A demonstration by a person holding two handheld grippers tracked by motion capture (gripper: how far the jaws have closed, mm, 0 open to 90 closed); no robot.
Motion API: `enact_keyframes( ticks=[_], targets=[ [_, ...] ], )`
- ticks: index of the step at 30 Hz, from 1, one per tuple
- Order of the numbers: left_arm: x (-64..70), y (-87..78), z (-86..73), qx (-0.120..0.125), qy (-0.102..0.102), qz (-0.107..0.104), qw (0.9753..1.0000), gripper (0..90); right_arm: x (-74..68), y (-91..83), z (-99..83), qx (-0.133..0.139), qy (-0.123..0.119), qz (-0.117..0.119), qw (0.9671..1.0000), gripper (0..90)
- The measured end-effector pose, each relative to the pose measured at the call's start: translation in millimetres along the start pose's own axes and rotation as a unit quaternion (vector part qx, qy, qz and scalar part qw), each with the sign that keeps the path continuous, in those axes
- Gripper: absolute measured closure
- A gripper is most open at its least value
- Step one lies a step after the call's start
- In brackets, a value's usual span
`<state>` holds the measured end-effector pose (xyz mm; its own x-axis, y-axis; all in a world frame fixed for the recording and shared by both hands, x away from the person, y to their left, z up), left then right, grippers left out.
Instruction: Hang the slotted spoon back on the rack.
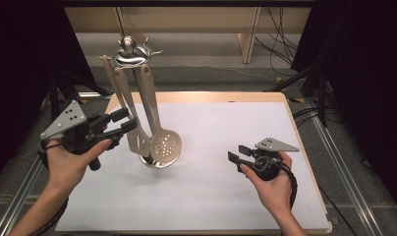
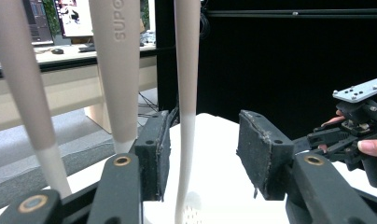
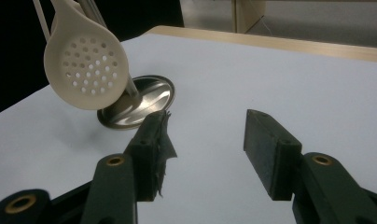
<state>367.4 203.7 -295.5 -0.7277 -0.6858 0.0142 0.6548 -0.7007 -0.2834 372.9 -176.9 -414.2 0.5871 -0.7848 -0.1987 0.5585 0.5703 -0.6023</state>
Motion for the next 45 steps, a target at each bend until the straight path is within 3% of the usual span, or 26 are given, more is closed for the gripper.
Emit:
enact_keyframes(
  ticks=[6,7,19,22,24,28,31,33,34,39,42,43,45],
  targets=[
    [0.3,-6.5,-10.2,0.001,0.002,0.006,1.0,52.2,-0.2,-1.0,0.0,-0.001,0.004,-0.001,1.0,50.3],
    [0.1,-7.4,-12.5,0.002,0.001,0.007,1.0,52.2,-1.9,-2.3,-0.9,-0.01,0.018,0.0,0.9998,50.3],
    [-3.0,-14.4,-38.5,-0.013,0.007,0.032,0.9994,50.3,-2.0,0.0,-0.9,-0.001,0.015,0.002,0.9999,50.3],
    [-5.5,-16.4,-46.8,-0.011,0.0,0.033,0.9994,50.0,-2.8,0.1,-1.2,-0.004,0.021,0.007,0.9997,50.2],
    [-8.7,-17.8,-55.1,-0.013,-0.006,0.039,0.9992,49.5,0.2,1.3,-0.9,-0.002,0.005,0.004,1.0,50.3],
    [-11.7,-18.5,-63.6,-0.018,-0.011,0.044,0.9988,48.2,-2.3,1.0,-1.7,-0.007,0.015,0.006,0.9998,50.3],
    [-15.0,-19.4,-72.2,-0.018,-0.02,0.05,0.9984,47.8,0.4,1.4,-1.4,-0.005,0.003,0.001,1.0,50.3],
    [-18.8,-20.3,-82.3,-0.018,-0.031,0.053,0.9979,47.4,0.9,1.4,-1.9,-0.008,0.005,0.001,1.0,50.2],
    [-18.8,-20.3,-82.3,-0.018,-0.031,0.053,0.9979,47.3,-2.4,0.8,-2.7,-0.015,0.025,0.004,0.9996,50.3],
    [-26.2,-19.6,-98.6,-0.03,-0.036,0.064,0.9969,46.6,-2.4,2.8,-2.5,-0.01,0.018,0.01,0.9997,50.3],
    [-33.5,-18.1,-109.3,-0.035,-0.05,0.069,0.9958,45.6,-2.0,1.8,-3.7,-0.021,0.021,0.004,0.9996,50.2],
    [-35.3,-17.5,-111.8,-0.035,-0.052,0.072,0.9954,45.2,1.4,3.9,-2.7,-0.011,0.003,0.002,0.9999,50.2],
    [-38.6,-17.0,-116.8,-0.04,-0.056,0.076,0.9947,44.6,1.6,5.2,-3.2,-0.011,0.002,0.0,0.9999,50.2]
  ],
)
Point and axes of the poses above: each handheld gripper's, and its own axes: y roughly forward along the jaws, z roughly out of its top, x roughly to its right, the point moved 4 cm from there along y, roughly forward along the jaws, and after that the axes turned 11 degrees about -x, right-handed, at the moved point
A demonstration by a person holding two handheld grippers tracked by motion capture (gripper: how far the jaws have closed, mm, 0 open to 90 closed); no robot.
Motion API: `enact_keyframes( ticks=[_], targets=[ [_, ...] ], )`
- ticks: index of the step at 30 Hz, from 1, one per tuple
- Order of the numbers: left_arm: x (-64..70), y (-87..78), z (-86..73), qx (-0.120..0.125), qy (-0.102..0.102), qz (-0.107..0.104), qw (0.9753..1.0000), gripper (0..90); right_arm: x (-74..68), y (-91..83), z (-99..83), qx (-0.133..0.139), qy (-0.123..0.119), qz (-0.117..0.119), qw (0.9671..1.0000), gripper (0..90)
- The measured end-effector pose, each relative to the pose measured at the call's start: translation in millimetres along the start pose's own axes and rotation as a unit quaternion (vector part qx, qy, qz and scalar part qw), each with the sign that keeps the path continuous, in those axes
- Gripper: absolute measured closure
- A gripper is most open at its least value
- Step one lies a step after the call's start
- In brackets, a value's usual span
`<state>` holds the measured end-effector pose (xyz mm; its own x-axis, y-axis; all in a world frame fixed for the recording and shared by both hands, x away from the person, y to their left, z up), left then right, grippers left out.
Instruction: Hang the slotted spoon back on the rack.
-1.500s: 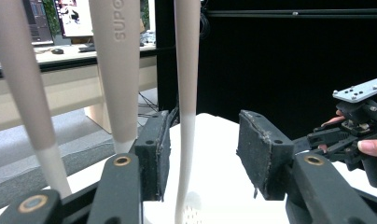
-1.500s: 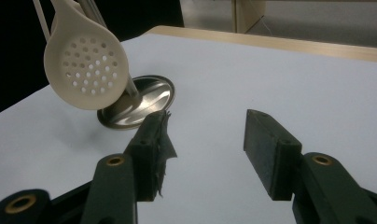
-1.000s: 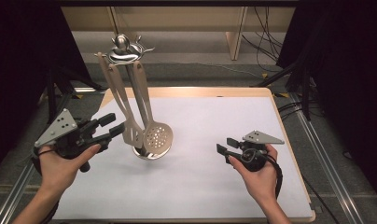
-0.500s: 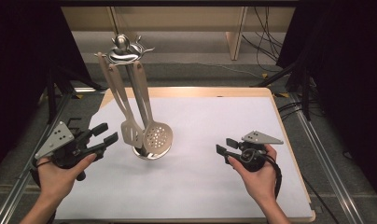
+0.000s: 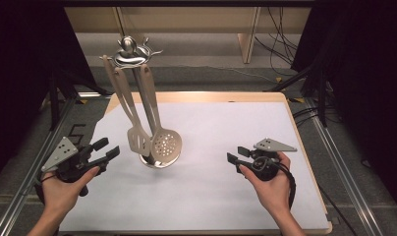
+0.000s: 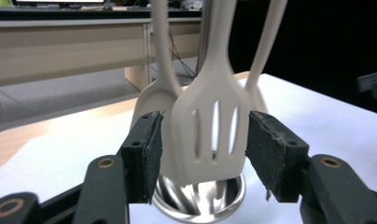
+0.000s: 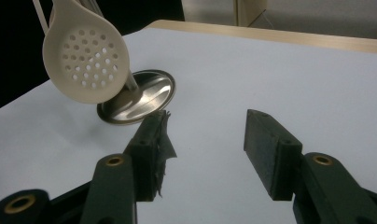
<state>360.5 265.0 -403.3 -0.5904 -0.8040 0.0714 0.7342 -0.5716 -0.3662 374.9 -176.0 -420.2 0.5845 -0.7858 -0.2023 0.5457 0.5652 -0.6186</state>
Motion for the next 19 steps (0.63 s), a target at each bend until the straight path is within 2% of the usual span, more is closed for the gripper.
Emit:
enact_keyframes(
  ticks=[2,4,6,7,10,14,15,16,19],
  targets=[
    [-1.5,0.5,-2.2,-0.004,-0.003,0.003,1.0,44.5,-1.2,-0.1,0.1,0.001,0.003,0.008,1.0,50.2],
    [-5.9,1.6,-8.6,-0.011,-0.009,0.013,0.9998,44.4,-1.2,-0.1,0.2,0.001,0.002,0.008,1.0,50.2],
    [-8.4,2.2,-12.2,-0.013,-0.013,0.014,0.9997,44.4,-0.4,0.0,0.3,0.0,0.002,0.004,1.0,50.1],
    [-8.3,1.8,-14.2,-0.013,-0.021,0.017,0.9996,44.4,-2.5,-0.9,-0.2,-0.006,0.015,0.006,0.9999,50.1],
    [-9.6,2.1,-18.1,-0.017,-0.023,0.02,0.9994,44.3,-2.7,-1.2,-0.8,-0.011,0.019,0.009,0.9997,50.1],
    [-11.3,5.6,-25.7,-0.025,-0.036,0.02,0.9988,44.1,0.9,1.8,-0.6,-0.003,0.002,0.004,1.0,49.9],
    [-11.3,7.0,-27.4,-0.027,-0.039,0.018,0.9987,44.1,-1.2,1.2,-1.5,-0.006,0.013,0.008,0.9999,49.7],
    [-11.3,9.6,-30.7,-0.036,-0.041,0.019,0.9983,44.0,-1.0,0.9,-1.4,-0.009,0.015,0.012,0.9998,49.4],
    [-11.1,11.7,-32.2,-0.04,-0.042,0.02,0.9981,44.0,-1.0,0.2,-1.4,-0.011,0.019,0.012,0.9997,49.1]
  ],
)
Point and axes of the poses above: each handheld gripper's, and its own axes: y roughly forward along the jaws, z roughly out of its top, x roughly to its right, the point moved 4 cm from there along y, roughly forward along the jaws, and after that the axes turned 11 degrees about -x, right-handed, at the moved point
